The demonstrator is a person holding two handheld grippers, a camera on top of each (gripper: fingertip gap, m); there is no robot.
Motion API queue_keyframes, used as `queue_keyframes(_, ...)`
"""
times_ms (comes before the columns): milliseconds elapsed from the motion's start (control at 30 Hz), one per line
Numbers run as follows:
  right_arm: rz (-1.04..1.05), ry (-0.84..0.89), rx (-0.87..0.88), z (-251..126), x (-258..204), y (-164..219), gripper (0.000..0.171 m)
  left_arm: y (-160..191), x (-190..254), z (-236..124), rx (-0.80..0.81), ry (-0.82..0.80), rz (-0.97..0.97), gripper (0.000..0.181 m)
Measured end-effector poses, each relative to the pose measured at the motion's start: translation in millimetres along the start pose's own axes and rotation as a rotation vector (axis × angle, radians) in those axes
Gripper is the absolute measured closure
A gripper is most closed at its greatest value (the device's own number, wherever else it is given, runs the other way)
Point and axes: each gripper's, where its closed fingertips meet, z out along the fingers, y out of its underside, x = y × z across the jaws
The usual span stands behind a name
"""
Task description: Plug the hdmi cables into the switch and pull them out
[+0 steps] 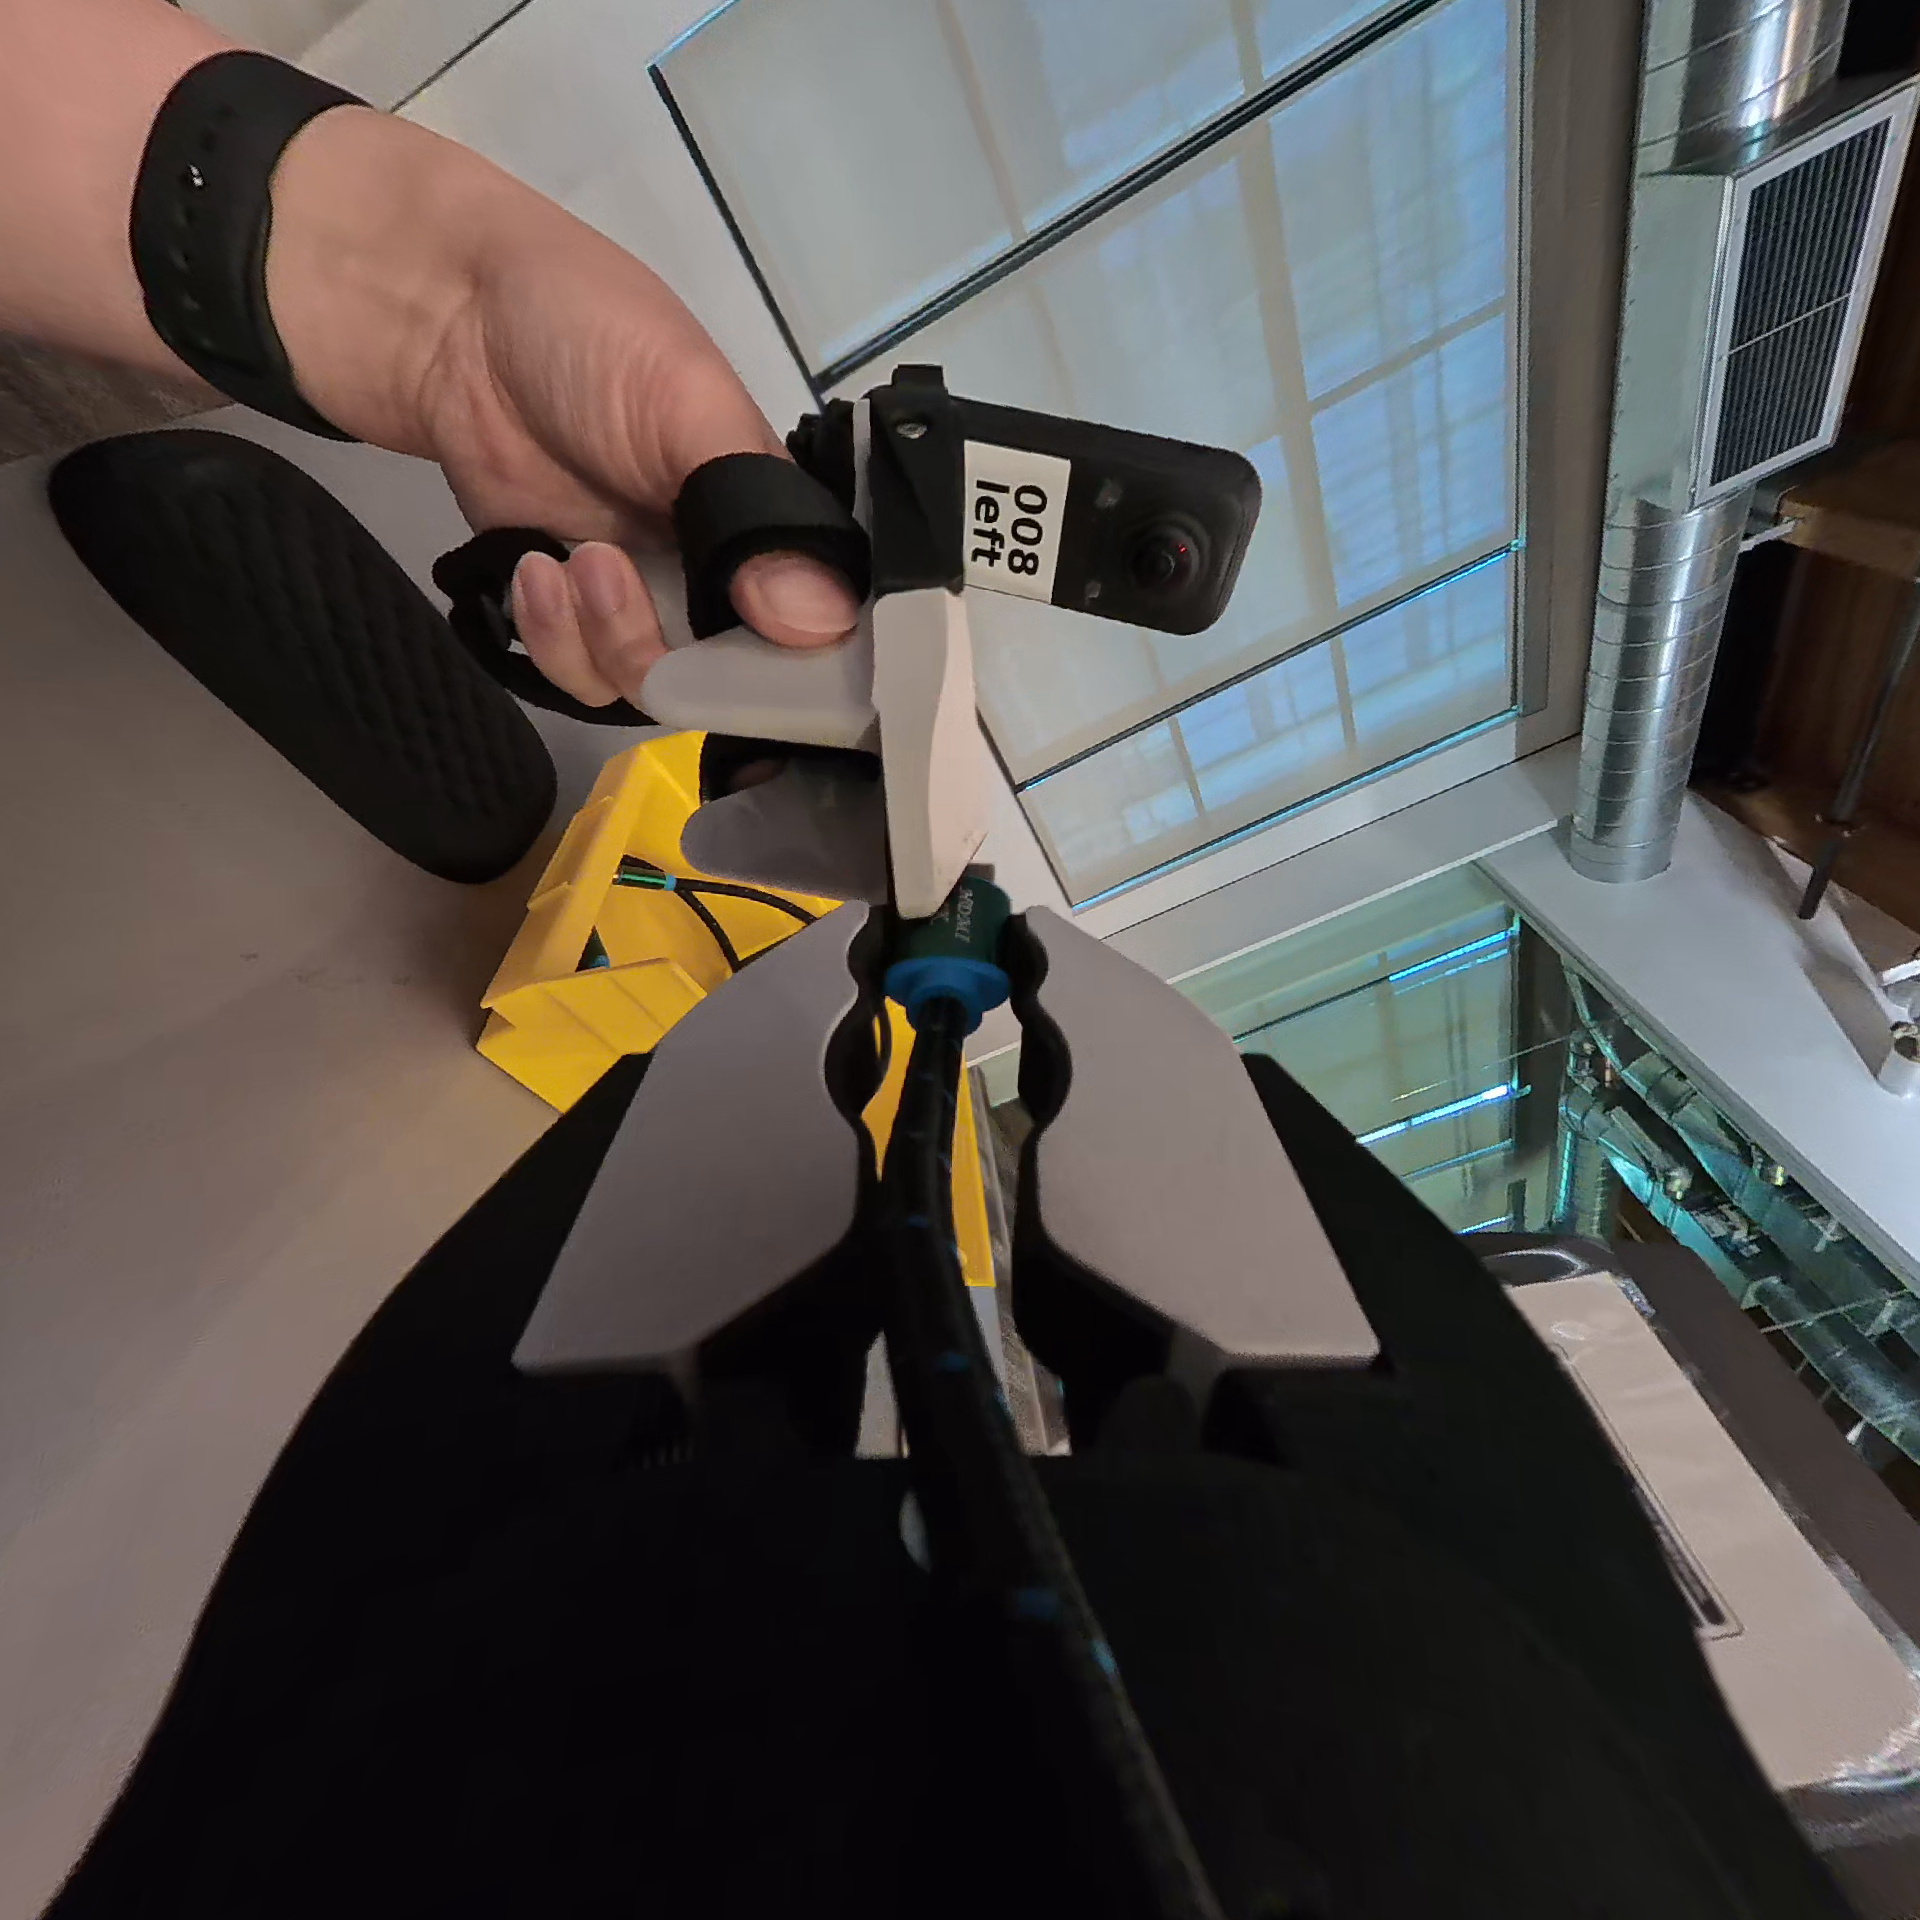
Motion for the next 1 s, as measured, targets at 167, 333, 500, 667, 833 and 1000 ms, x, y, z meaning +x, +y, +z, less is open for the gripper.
queue_keyframes(167, -0.014, 0.0, 0.011, 0, -3, 0, 0.149, 3, 0, 0, -0.011, 0.007, 0.015, 0.168)
queue_keyframes(333, -0.045, 0.023, 0.004, -4, 2, 1, 0.149, -4, 1, -6, 0.027, -0.04, 0.107, 0.15)
queue_keyframes(500, -0.046, 0.069, -0.036, -16, 24, 13, 0.149, -12, -5, -27, 0.146, -0.122, 0.162, 0.14)
queue_keyframes(667, -0.104, 0.116, -0.078, -30, 43, 17, 0.149, 18, -30, -14, 0.073, -0.201, 0.125, 0.141)
queue_keyframes(833, -0.148, 0.199, -0.147, -58, 78, 15, 0.149, 63, -74, 22, -0.13, -0.376, 0.183, 0.141)
queue_keyframes(1000, -0.141, 0.252, -0.201, -92, 108, 17, 0.149, 91, -130, 54, -0.402, -0.603, 0.414, 0.135)
